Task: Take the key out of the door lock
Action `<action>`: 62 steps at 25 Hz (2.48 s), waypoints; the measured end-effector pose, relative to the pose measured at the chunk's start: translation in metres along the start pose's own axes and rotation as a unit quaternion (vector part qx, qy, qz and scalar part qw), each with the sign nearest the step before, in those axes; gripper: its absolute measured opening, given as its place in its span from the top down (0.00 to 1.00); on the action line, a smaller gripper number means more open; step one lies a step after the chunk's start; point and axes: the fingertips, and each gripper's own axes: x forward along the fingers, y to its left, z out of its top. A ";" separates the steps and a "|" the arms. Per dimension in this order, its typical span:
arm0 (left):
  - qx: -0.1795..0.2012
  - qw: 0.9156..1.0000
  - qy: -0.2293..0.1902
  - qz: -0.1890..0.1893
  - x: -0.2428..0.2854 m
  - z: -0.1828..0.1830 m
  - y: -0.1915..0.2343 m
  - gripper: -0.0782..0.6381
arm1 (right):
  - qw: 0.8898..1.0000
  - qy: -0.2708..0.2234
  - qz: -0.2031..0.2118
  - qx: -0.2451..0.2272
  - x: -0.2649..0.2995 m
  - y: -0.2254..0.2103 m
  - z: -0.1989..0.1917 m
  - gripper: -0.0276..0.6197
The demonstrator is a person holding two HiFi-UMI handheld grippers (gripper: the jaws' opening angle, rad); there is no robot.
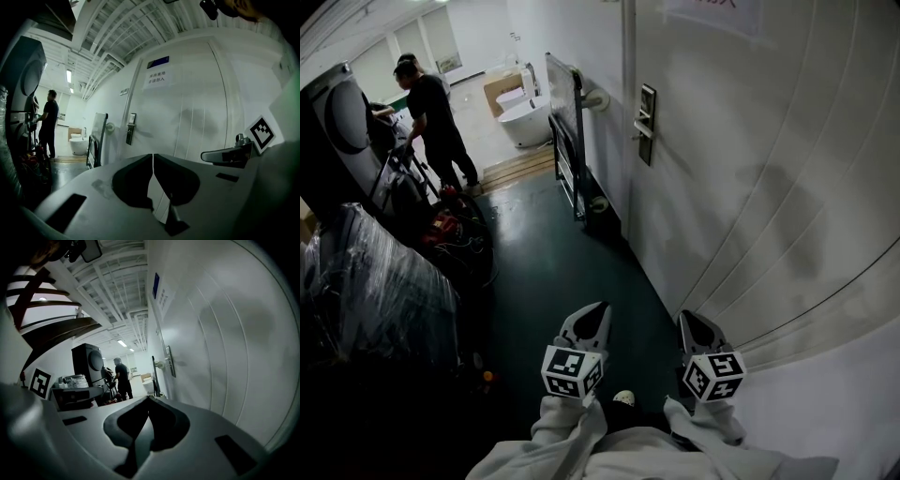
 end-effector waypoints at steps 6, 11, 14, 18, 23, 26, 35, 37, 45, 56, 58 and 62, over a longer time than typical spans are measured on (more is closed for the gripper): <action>-0.011 1.000 0.004 0.014 -0.002 -0.003 0.021 0.86 | 1.000 0.010 0.007 -0.006 0.023 0.004 0.002 0.88; -0.017 1.000 0.010 0.023 -0.005 -0.007 0.030 0.86 | 1.000 0.018 0.023 -0.009 0.039 0.012 0.005 0.88; -0.021 0.999 0.013 0.031 -0.002 -0.010 0.037 0.86 | 0.999 0.027 0.034 -0.009 0.050 0.015 0.002 0.88; -0.025 0.999 0.012 0.040 0.011 -0.009 0.048 0.86 | 0.998 0.033 0.046 -0.011 0.069 0.012 0.003 0.88; -0.021 0.999 0.015 0.048 0.034 -0.007 0.063 0.86 | 0.998 0.038 0.056 -0.007 0.101 0.001 0.008 0.88; -0.018 0.999 0.016 0.048 0.052 0.000 0.072 0.86 | 0.997 0.040 0.061 -0.006 0.119 -0.004 0.014 0.88; -0.004 0.999 0.018 0.046 0.116 0.020 0.101 0.86 | 0.997 0.032 0.066 -0.002 0.180 -0.033 0.042 0.88; -0.004 0.999 0.019 0.047 0.131 0.024 0.108 0.86 | 0.997 0.033 0.068 0.000 0.193 -0.040 0.048 0.88; 0.005 0.999 0.016 0.048 0.186 0.047 0.140 0.86 | 0.997 0.027 0.073 0.000 0.253 -0.062 0.077 0.88; -0.004 0.999 0.016 0.052 0.277 0.058 0.187 0.86 | 0.997 0.024 0.078 -0.007 0.344 -0.099 0.106 0.88; -0.002 0.999 0.017 0.048 0.291 0.057 0.192 0.86 | 0.997 0.023 0.076 -0.006 0.355 -0.107 0.108 0.88; -0.005 0.999 0.016 0.044 0.311 0.057 0.198 0.86 | 0.997 0.023 0.069 -0.002 0.365 -0.118 0.106 0.88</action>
